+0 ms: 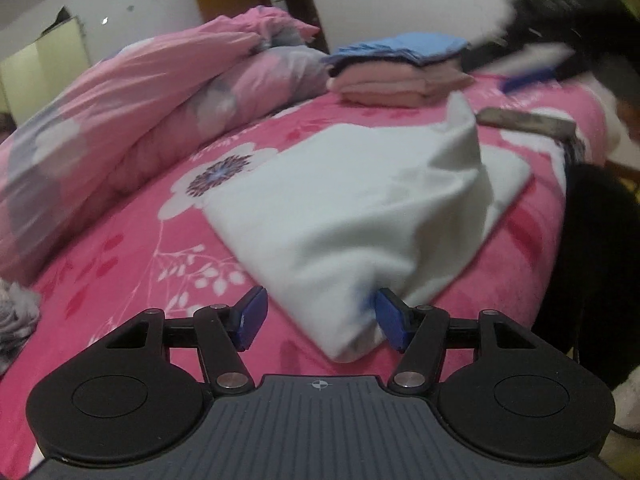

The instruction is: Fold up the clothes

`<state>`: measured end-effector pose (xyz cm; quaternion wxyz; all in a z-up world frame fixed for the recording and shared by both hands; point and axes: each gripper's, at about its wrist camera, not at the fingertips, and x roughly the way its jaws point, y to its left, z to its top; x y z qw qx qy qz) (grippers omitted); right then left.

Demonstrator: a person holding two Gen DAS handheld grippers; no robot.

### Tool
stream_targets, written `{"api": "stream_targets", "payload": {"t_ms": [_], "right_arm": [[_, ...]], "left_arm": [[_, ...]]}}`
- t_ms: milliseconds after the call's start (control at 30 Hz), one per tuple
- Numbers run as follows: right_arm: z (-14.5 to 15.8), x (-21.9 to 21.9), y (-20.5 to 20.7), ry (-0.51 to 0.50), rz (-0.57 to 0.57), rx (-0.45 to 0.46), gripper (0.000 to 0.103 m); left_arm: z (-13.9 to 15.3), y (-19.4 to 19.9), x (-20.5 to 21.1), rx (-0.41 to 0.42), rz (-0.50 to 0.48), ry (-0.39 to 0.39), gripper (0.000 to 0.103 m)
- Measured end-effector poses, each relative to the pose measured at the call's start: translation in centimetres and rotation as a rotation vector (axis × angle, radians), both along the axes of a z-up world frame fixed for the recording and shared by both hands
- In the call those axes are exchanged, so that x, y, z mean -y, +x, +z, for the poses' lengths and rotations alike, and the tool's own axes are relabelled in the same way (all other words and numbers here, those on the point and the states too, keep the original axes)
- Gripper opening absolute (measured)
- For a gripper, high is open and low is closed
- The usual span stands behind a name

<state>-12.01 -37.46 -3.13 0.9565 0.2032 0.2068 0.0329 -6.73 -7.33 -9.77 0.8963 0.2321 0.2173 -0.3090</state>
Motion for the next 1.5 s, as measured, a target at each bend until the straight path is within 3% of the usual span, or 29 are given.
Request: {"api": "stream_targets", "payload": {"t_ms": [100, 167, 267, 400, 467, 533, 767, 900, 1000, 1033, 1133, 1267, 1300, 1333, 1500], "right_arm": [[1.4, -2.7, 1.7, -0.203, 0.044, 0.031, 0.083], [1.9, -3.6, 3.1, -0.287, 0.083, 0.035, 0.079], [1.6, -4.1, 5.3, -0.327, 0.152, -0.017, 0.069], [-0.9, -3.0, 5.5, -0.343, 0.173, -0.158, 0.051], [-2.3, -2.3, 4.8, -0.343, 0.171, -0.216, 0.051], [-2.7, -1.8, 4.3, -0.332, 0.174, -0.243, 0.051], [0.1, -1.2, 5.3, -0.275, 0.233, -0.180, 0.051], [-1.1, -0.2, 8.4, -0.177, 0.265, -0.283, 0.050], [-2.1, 0.6, 9.2, -0.101, 0.279, -0.348, 0.040], [-2.1, 0.7, 9.1, -0.080, 0.285, -0.352, 0.030], [-1.7, 0.6, 8.6, -0.077, 0.302, -0.338, 0.018], [-2.1, 0.6, 9.2, -0.038, 0.302, -0.334, 0.016], [-2.2, 0.7, 9.3, -0.015, 0.301, -0.325, 0.012], [-2.0, 0.9, 9.3, 0.008, 0.298, -0.306, 0.007], [0.8, 2.9, 8.2, 0.113, 0.270, -0.153, 0.004]], "left_arm": [[-0.6, 0.1, -0.4, 0.001, -0.014, 0.007, 0.060], [-0.7, -0.1, -0.5, 0.006, -0.018, 0.005, 0.060], [-0.8, -0.1, -0.5, -0.002, -0.016, -0.008, 0.060], [-0.8, 0.1, -0.6, -0.017, -0.017, -0.029, 0.060], [-0.7, 0.2, -0.7, -0.024, -0.018, -0.039, 0.059], [-0.7, 0.3, -0.8, -0.032, -0.018, -0.049, 0.060], [-0.8, 0.2, -0.5, -0.017, -0.025, -0.039, 0.060], [-0.9, 0.0, -0.4, -0.001, -0.025, -0.032, 0.061], [-1.0, -0.2, -0.2, 0.020, -0.028, -0.023, 0.061], [-1.0, -0.2, -0.2, 0.025, -0.030, -0.021, 0.061], [-1.1, -0.3, -0.1, 0.035, -0.034, -0.021, 0.061], [-1.1, -0.1, 0.1, 0.026, -0.033, -0.028, 0.061], [-1.0, -0.1, 0.1, 0.023, -0.032, -0.028, 0.061], [-1.0, 0.0, 0.1, 0.020, -0.030, -0.028, 0.061], [-0.9, 0.0, 0.0, 0.011, -0.029, -0.019, 0.061]]}}
